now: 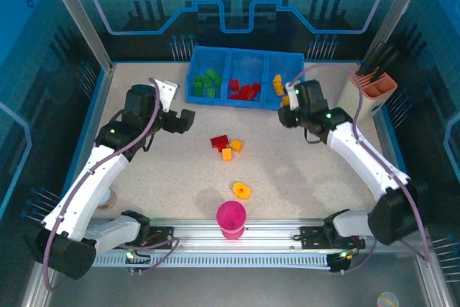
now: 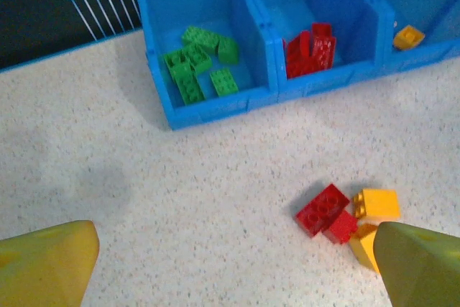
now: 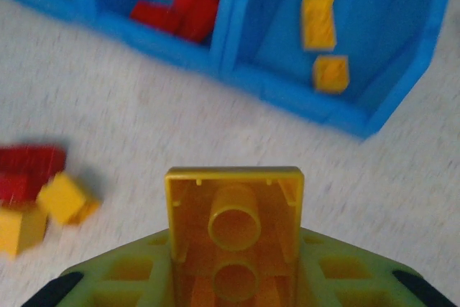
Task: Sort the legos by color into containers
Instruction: Place the lego in the container.
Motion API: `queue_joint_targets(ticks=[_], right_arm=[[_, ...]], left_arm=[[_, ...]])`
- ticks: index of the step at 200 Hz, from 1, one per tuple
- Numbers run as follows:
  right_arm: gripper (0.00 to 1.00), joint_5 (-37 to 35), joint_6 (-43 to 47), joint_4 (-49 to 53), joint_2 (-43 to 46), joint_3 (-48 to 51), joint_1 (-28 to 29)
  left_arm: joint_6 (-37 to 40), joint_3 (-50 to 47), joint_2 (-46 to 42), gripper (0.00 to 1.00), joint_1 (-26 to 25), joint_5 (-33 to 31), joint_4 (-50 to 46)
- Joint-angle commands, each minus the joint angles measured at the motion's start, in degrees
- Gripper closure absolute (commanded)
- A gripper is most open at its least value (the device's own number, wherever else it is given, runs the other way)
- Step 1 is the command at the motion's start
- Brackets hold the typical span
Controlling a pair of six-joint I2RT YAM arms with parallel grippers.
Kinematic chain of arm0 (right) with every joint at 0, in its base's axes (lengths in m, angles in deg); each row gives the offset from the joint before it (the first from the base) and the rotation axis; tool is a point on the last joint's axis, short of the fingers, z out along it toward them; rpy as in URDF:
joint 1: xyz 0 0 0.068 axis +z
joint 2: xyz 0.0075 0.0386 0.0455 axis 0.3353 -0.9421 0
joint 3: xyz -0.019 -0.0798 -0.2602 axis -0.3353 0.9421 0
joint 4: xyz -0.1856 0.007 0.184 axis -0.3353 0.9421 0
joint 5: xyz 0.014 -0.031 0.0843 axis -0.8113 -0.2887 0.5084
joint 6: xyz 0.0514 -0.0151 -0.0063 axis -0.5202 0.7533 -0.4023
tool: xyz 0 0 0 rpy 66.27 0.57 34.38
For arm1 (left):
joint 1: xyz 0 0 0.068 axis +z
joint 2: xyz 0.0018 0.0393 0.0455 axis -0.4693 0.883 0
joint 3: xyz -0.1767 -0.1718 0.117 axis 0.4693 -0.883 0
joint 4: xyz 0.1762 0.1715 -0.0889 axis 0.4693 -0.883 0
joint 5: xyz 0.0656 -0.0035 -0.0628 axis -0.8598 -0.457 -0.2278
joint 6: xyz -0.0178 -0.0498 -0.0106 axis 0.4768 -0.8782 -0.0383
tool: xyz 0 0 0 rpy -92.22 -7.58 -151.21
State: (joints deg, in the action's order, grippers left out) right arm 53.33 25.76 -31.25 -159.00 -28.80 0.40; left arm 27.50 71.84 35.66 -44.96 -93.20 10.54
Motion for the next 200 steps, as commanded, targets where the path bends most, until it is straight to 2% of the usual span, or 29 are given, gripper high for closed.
queue_joint_targets(ticks=[1,63,91,143,158,177,200], right_arm=[[0.64,1.3,3.4,-8.1,-7.6,-5.6,-2.9],[0.63,1.8,4.3,-9.9,-32.1,-26.5,-5.9],[0.62,4.4,4.0,-11.6,-39.0,-30.5,-7.2],[0.57,4.1,5.3,-10.2,-44.1,-34.6,-7.3],[0.51,3.6,5.5,-10.4,-44.0,-34.4,-7.5],[0.39,4.2,5.6,-10.8,-42.7,-33.6,-7.5],[0.36,4.8,6.3,-11.1,-37.7,-30.2,-7.2]], left_arm=[[1.5,-2.1,-2.3,0.01,0.5,1.4,-1.5],[0.3,-5.1,-4.5,0.01,0.5,4.1,0.5],[0.1,-5.0,-4.5,0.01,0.5,4.5,0.1],[-0.1,-4.2,-3.6,0.01,0.5,3.7,-1.0],[0.1,-3.2,-2.7,0.01,0.5,2.7,-2.0],[0.3,-2.2,-1.8,0.01,0.5,2.3,-2.3],[0.5,-1.1,-0.6,0.01,0.5,2.1,-2.4]])
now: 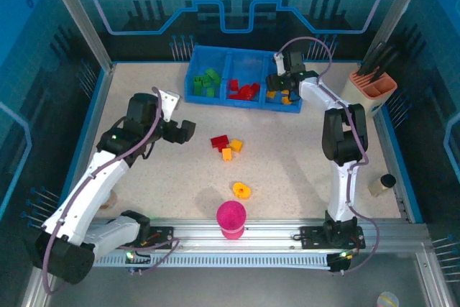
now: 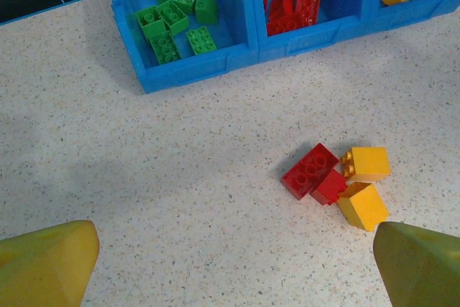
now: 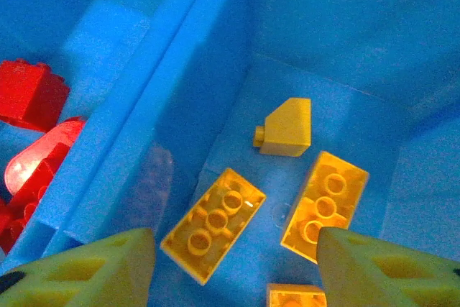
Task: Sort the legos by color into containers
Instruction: Place the lego in the container, then pick up the lego from the bottom-center of the table.
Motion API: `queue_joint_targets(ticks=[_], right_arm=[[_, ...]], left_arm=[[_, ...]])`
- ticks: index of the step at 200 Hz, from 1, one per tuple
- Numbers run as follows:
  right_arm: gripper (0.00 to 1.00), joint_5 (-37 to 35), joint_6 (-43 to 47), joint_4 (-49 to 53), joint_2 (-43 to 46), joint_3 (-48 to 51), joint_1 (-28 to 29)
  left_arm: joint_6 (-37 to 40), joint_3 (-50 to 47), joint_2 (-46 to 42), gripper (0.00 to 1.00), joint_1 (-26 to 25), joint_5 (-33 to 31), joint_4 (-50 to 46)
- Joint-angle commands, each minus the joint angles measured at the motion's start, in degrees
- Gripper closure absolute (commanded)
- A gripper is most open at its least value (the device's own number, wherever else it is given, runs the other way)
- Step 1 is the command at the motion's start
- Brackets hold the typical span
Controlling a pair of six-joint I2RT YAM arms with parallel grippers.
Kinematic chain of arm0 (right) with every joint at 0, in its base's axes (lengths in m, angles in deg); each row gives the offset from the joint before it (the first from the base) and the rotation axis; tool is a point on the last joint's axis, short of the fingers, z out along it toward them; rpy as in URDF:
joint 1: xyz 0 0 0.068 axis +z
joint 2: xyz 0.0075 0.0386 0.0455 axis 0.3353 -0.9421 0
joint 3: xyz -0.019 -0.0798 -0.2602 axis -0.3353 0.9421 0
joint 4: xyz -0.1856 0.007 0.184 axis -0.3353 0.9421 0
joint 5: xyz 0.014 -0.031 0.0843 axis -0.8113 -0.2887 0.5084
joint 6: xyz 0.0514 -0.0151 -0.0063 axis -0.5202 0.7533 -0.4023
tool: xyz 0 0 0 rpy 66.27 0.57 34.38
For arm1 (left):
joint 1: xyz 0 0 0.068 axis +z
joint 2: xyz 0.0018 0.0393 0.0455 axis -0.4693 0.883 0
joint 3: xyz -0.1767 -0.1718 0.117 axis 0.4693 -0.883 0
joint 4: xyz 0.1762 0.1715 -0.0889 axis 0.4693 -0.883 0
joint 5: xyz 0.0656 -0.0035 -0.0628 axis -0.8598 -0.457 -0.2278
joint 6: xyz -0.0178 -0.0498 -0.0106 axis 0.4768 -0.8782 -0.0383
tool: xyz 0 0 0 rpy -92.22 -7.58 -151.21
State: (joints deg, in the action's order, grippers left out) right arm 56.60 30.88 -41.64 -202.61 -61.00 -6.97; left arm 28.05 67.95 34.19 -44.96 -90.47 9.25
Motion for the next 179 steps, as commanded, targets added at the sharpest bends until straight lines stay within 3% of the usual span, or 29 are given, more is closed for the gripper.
queue_joint_targets(ticks=[1,46,83,129,179], right_arm=[[0.36,1.6,1.2,-0.7,6.2,2.2,0.2],[0.3,3.0,0.8,2.4,23.6,17.9,6.6],[0.25,5.8,0.6,5.4,32.7,32.7,20.5],[0.17,8.6,0.7,9.1,35.3,40.4,32.9],[0.16,7.9,-0.7,9.4,32.0,43.0,37.9]], left_arm=[[-0.1,2.8,0.9,0.01,0.5,-0.6,-1.2],[2.5,4.4,4.0,0.01,0.5,-2.1,-0.3],[5.7,6.5,8.0,0.01,0.5,-8.4,-0.5],[6.7,6.8,10.2,0.01,0.5,-8.5,-0.1],[6.9,9.6,12.8,0.01,0.5,-8.7,-2.5]])
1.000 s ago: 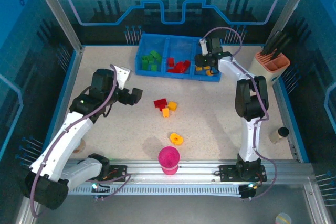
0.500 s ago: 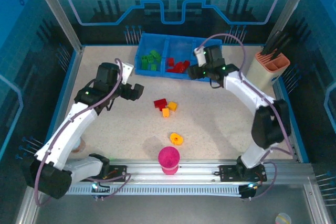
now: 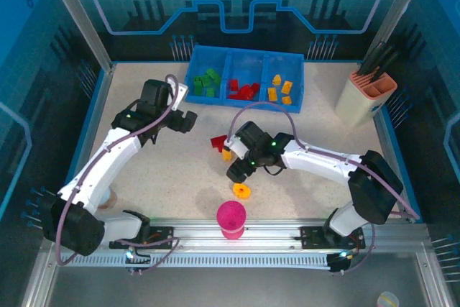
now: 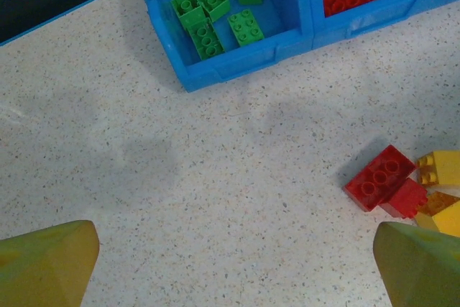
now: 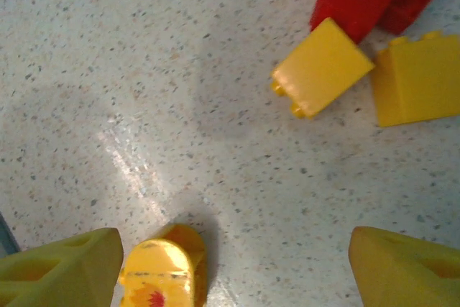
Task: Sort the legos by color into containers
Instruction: Pick up the lego from the bottom-center of the table.
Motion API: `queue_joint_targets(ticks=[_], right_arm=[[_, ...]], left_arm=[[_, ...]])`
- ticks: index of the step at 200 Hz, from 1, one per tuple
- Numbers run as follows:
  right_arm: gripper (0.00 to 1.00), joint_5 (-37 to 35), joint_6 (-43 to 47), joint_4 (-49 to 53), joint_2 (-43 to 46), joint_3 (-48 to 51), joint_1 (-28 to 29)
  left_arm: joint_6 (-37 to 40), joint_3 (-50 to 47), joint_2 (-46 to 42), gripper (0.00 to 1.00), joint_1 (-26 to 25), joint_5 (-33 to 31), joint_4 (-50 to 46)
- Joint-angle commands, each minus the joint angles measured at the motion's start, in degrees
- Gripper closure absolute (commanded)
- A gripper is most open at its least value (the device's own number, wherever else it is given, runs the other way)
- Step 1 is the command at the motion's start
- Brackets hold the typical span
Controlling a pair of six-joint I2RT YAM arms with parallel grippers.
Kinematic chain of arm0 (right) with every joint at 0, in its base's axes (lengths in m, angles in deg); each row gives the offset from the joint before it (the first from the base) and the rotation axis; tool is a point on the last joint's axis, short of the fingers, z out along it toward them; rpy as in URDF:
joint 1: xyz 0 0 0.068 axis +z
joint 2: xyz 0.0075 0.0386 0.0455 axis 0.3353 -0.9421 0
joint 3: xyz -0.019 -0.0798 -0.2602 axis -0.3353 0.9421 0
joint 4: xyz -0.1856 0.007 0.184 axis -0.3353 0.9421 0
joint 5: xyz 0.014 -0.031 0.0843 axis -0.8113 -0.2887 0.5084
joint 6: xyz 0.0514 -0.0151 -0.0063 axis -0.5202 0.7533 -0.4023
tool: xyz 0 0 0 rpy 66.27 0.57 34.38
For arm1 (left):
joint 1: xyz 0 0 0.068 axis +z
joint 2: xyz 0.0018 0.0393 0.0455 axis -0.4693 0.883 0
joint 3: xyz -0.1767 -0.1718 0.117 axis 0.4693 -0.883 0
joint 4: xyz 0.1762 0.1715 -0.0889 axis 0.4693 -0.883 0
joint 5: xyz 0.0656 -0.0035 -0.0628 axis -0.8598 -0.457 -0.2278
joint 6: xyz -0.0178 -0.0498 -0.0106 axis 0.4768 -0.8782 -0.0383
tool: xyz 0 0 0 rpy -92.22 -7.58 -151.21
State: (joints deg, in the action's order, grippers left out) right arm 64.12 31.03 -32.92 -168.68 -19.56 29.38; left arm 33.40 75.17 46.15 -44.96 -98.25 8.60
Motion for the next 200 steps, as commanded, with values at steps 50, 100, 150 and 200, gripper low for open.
queue_joint_targets(ticks=[50,100,150,200], right_arm=[[0.17,-0.5,-0.3,0.7,-5.5,3.4,5.8],[0.16,-1.8,-0.4,-0.3,-7.0,5.2,7.5],[0.26,-5.3,-0.9,-0.2,-9.9,4.3,9.1],[0.52,-11.3,-3.6,3.3,-9.3,2.7,10.3]], left_arm=[[1.1,2.2,1.4,0.01,0.5,-0.9,-2.7],[0.3,1.7,2.2,0.01,0.5,-0.7,-2.9],[0.1,2.2,2.9,0.01,0.5,-0.4,-3.3],[-0.5,1.0,2.6,0.01,0.5,-2.1,-2.3]])
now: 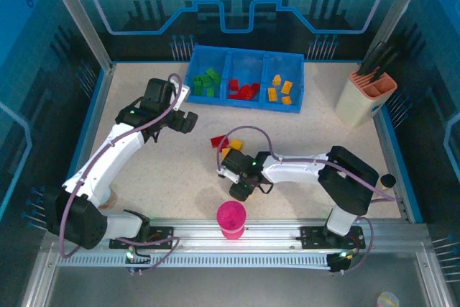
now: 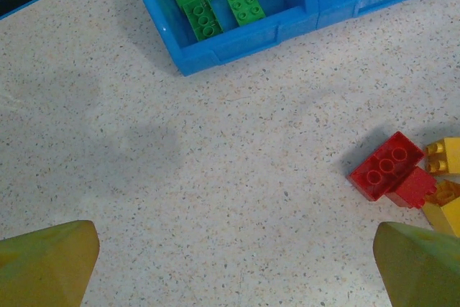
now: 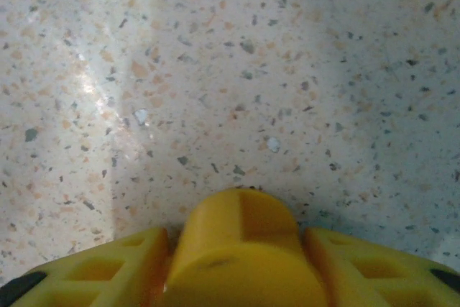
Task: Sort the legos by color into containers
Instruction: Pick up the lego from the bottom-center of the table, then place the lego in the container.
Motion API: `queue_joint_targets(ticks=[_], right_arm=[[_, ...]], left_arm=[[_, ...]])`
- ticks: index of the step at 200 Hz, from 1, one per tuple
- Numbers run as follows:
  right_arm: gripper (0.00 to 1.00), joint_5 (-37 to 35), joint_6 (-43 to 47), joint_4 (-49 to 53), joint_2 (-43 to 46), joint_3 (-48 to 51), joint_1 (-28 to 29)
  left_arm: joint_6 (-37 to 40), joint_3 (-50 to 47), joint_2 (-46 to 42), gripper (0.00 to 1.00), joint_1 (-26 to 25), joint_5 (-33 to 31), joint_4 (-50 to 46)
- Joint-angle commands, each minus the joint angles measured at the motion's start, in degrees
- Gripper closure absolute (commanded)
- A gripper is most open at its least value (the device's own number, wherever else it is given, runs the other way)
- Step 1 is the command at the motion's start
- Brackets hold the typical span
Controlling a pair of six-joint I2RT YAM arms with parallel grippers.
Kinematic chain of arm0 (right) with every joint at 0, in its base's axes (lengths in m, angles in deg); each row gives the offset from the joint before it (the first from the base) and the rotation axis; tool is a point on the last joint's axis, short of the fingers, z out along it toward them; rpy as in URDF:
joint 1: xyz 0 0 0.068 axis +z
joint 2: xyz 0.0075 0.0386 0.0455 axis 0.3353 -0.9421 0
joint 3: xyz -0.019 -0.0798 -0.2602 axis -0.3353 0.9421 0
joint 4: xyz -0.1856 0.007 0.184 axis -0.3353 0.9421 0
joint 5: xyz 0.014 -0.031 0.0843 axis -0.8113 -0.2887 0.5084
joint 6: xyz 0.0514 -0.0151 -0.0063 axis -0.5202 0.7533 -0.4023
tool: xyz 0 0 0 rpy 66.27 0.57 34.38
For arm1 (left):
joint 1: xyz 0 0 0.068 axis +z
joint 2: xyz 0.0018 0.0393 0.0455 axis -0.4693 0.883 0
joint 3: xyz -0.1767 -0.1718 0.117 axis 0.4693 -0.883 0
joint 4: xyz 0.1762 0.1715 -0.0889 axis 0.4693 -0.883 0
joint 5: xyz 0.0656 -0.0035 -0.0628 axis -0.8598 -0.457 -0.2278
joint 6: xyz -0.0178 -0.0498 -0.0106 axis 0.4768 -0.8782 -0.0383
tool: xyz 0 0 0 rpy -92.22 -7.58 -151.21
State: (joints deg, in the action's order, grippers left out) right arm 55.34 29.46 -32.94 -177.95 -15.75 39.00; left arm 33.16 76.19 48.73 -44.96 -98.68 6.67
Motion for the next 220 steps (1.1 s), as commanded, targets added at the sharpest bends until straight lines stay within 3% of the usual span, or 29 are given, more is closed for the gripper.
queue_joint_targets(ticks=[1,43,77,101,149,180,220], right_arm=[[0.52,-2.5,-2.1,3.4,0.1,-1.1,0.6],[0.56,-1.6,-4.5,5.9,9.1,-1.6,-6.7],[0.58,-0.3,-4.4,3.1,17.6,-3.4,-18.4],[0.59,-3.0,-3.5,-2.7,18.7,-5.9,-26.6],[0.59,-5.0,-1.7,-11.9,6.8,-18.7,-37.8],[0.58,-6.9,-2.7,-18.9,-2.3,-23.8,-41.6],[0.6,-5.8,-3.9,-20.0,-15.0,-34.9,-44.7]], left_arm=[[-0.3,0.0,0.0,0.01,0.5,-1.6,-0.3],[-1.1,-3.0,-3.9,0.01,0.5,-1.6,3.3],[-1.2,-4.0,-6.0,0.01,0.5,-2.1,4.6],[-1.4,-5.2,-7.7,0.01,0.5,-2.2,5.8],[-2.4,-4.3,-8.9,0.01,0.5,-1.2,4.7],[-2.4,-5.2,-10.0,0.01,0.5,-0.9,5.8],[-2.2,-4.0,-9.3,0.01,0.6,-1.2,4.6]])
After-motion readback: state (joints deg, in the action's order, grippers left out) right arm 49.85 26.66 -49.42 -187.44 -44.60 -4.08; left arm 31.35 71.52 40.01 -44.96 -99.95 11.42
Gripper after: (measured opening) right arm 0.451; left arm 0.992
